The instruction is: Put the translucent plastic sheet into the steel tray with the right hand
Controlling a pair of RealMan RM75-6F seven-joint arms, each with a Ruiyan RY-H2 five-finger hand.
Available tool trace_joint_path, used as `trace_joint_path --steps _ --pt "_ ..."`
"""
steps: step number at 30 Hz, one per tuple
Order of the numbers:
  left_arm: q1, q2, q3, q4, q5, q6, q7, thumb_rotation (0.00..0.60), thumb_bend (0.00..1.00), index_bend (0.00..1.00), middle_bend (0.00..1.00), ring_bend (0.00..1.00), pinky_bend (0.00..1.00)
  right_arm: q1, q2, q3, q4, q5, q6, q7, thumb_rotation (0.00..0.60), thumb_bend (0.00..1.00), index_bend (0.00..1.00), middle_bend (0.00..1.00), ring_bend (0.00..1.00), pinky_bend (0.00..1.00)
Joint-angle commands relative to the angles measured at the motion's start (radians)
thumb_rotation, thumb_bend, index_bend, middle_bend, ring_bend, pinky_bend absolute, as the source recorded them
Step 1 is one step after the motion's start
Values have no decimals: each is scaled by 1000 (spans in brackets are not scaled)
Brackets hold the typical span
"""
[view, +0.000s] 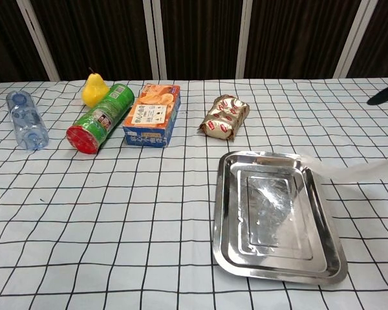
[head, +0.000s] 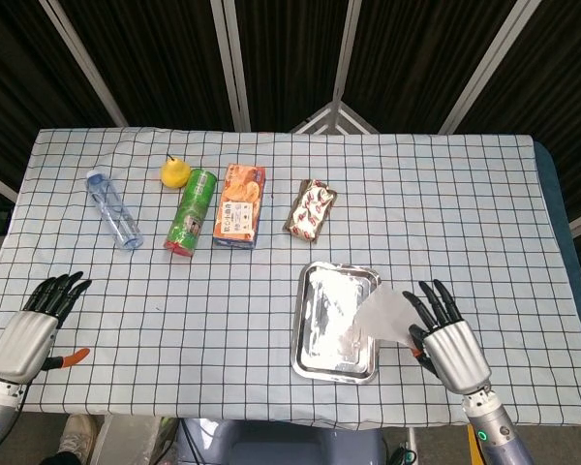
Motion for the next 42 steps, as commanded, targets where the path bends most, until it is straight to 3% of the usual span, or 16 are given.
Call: trace_joint_path --steps 1,9,15,23,42 --pt "0 0 0 0 1 1 0 600 6 0 0 0 0 10 -6 -6 -29 -25 -4 -20 600 527 708 213 7 0" --pt "0 0 1 1 2 1 -1 600 6 0 0 0 0 2 -71 -59 -1 -53 -31 -26 600 530 709 214 7 0" --pt "0 1 1 1 2 1 -3 600 6 0 0 0 0 0 -121 -87 80 -51 -72 -30 600 530 710 214 7 0" --pt "-1 0 1 2 2 -2 -5 600 6 0 0 0 0 34 -190 -91 215 -53 -118 24 600 530 724 222 7 0" --pt "-2 0 1 3 3 0 -6 600 6 0 0 0 0 88 -236 -97 311 -45 -168 70 600 530 736 223 7 0"
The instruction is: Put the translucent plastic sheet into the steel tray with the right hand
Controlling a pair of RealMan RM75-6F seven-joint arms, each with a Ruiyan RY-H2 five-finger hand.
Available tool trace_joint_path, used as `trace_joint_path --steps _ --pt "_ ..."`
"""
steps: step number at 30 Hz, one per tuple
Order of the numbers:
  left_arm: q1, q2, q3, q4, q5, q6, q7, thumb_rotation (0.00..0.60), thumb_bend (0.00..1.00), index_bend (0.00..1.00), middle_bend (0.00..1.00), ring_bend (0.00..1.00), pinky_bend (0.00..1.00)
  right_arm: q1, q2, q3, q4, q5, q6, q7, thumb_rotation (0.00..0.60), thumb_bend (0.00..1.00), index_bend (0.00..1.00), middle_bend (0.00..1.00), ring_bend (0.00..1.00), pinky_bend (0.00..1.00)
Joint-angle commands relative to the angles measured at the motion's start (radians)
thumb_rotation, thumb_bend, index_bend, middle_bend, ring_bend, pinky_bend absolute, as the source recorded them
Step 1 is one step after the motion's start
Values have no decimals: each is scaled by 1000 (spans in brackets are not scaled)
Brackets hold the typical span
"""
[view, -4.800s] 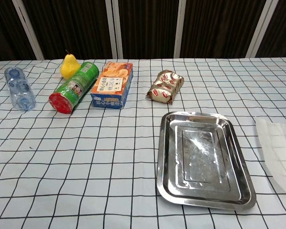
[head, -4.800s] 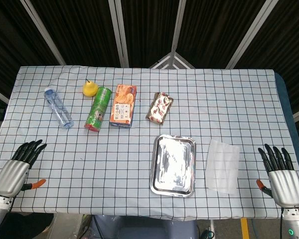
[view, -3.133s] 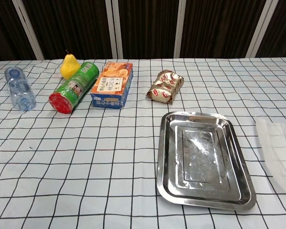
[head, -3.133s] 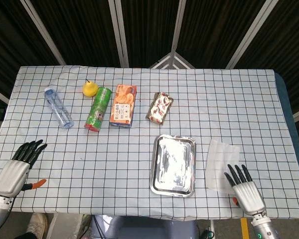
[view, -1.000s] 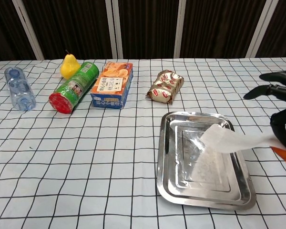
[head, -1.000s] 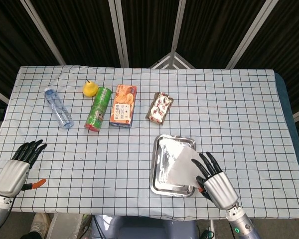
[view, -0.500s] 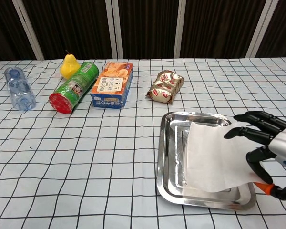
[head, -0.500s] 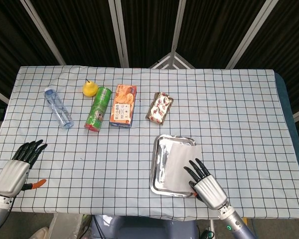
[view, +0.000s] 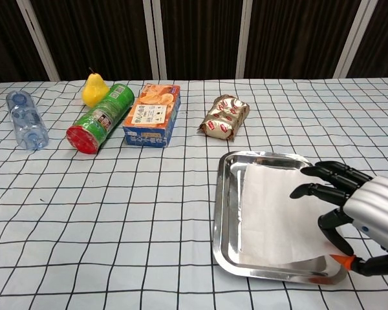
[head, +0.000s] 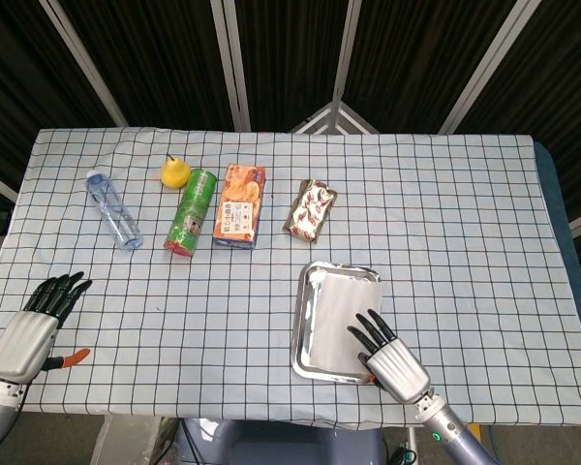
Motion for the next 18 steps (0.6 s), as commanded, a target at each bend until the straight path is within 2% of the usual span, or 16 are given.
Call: trace_joint_path --steps 1,10,13,15,18 --pt "0 0 0 0 0 0 0 600 6 0 0 0 0 9 -3 1 12 5 -9 9 600 530 736 223 7 0" --pt "0 0 0 -1 -1 0 1 600 6 0 0 0 0 10 -13 -1 24 19 -8 0 600 531 718 223 5 0" --pt "0 0 0 0 0 0 1 600 6 0 0 0 0 5 -13 -2 19 27 -7 -21 600 529 522 187 0 0" --pt "0 0 1 0 1 0 1 600 6 0 0 0 0 -2 -10 -2 2 35 -3 -41 600 496 335 124 0 0" --pt "0 0 1 0 1 1 0 600 6 0 0 0 0 -13 -2 0 -34 47 1 -83 600 429 140 58 0 0"
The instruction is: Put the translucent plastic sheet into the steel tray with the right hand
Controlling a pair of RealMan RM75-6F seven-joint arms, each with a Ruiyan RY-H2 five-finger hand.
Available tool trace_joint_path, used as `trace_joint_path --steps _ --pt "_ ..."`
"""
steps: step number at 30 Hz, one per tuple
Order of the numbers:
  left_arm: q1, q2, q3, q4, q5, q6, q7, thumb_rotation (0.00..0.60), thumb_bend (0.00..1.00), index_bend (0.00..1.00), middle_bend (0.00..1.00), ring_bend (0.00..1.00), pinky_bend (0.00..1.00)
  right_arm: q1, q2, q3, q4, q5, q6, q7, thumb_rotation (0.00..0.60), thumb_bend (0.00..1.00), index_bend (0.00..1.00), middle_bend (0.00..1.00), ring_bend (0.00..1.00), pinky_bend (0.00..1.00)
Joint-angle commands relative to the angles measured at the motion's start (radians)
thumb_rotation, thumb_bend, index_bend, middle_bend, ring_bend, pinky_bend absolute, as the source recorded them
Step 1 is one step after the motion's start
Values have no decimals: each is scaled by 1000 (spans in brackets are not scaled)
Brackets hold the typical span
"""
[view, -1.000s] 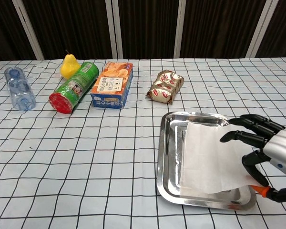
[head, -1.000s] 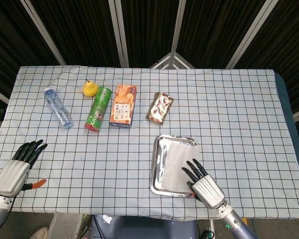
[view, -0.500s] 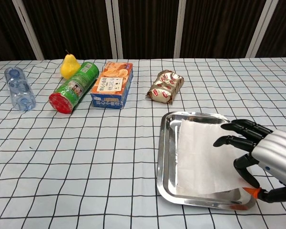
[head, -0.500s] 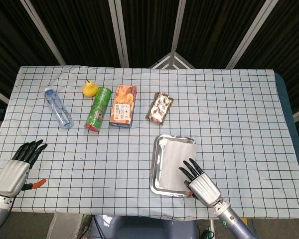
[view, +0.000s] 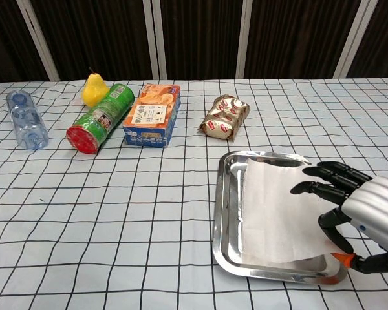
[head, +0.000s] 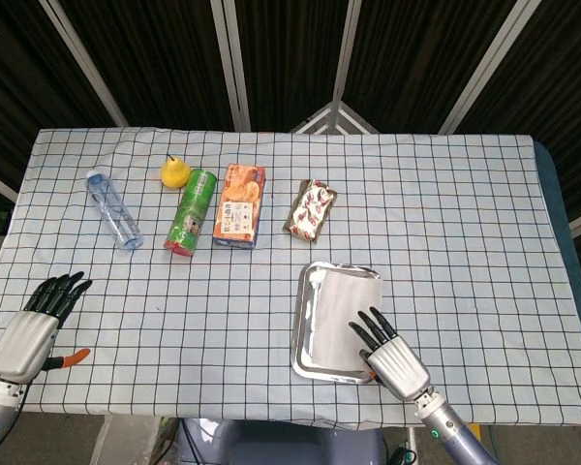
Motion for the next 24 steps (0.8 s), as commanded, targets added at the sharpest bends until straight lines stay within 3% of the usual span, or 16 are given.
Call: trace_joint_path --steps 1,8,20,22,24 --pt "0 0 0 0 0 1 0 600 6 0 0 0 0 -13 10 1 -40 16 4 -39 600 417 115 47 0 0" --pt "0 0 0 0 1 -1 0 600 7 0 0 0 0 -25 19 -12 -64 13 15 -60 600 337 1 0 0 0" --pt "0 0 1 -1 1 0 1 600 6 0 0 0 0 -48 53 -35 -149 -23 54 -137 600 308 0 0 0 0" --pt "0 1 1 -1 2 1 0 600 6 0 0 0 0 -45 63 -28 -169 -26 51 -170 600 372 0 0 0 0" --pt "1 1 1 -1 2 3 -3 600 6 0 0 0 0 -41 76 -9 -192 -11 39 -205 600 509 0 0 0 0"
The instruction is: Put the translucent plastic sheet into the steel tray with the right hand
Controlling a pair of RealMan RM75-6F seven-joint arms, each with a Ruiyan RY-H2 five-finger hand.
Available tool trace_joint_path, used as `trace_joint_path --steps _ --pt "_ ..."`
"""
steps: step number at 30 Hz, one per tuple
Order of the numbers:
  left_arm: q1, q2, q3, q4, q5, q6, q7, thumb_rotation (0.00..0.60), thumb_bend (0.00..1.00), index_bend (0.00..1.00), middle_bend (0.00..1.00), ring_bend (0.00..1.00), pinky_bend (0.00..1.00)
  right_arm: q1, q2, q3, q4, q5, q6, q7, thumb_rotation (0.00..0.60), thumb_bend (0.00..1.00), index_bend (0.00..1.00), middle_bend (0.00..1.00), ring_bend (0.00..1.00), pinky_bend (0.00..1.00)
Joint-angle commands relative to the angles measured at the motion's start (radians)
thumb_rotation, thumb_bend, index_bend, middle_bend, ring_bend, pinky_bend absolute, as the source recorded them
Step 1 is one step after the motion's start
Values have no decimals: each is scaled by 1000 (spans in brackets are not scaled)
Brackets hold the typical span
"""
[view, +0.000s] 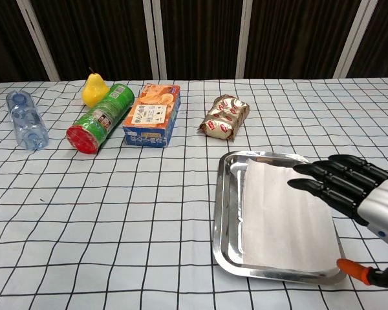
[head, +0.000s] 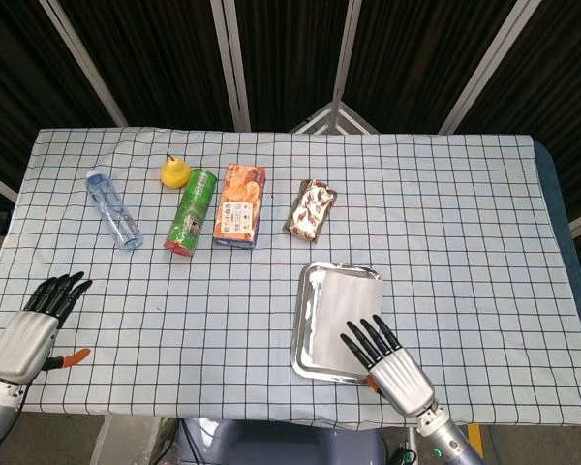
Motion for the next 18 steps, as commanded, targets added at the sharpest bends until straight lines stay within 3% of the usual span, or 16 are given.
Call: trace_joint_path --steps 1,12,18 --pt "1 1 0 0 0 2 -4 600 6 0 0 0 0 6 28 30 -45 20 -16 -59 600 546 0 0 0 0" --pt "-1 0 0 -1 -1 -3 1 600 6 0 0 0 0 43 201 114 -229 165 -139 -193 600 980 0 0 0 0" --pt "-1 0 0 -3 -3 -4 4 600 6 0 0 0 0 68 215 101 -274 228 -256 -277 600 1000 79 42 0 0"
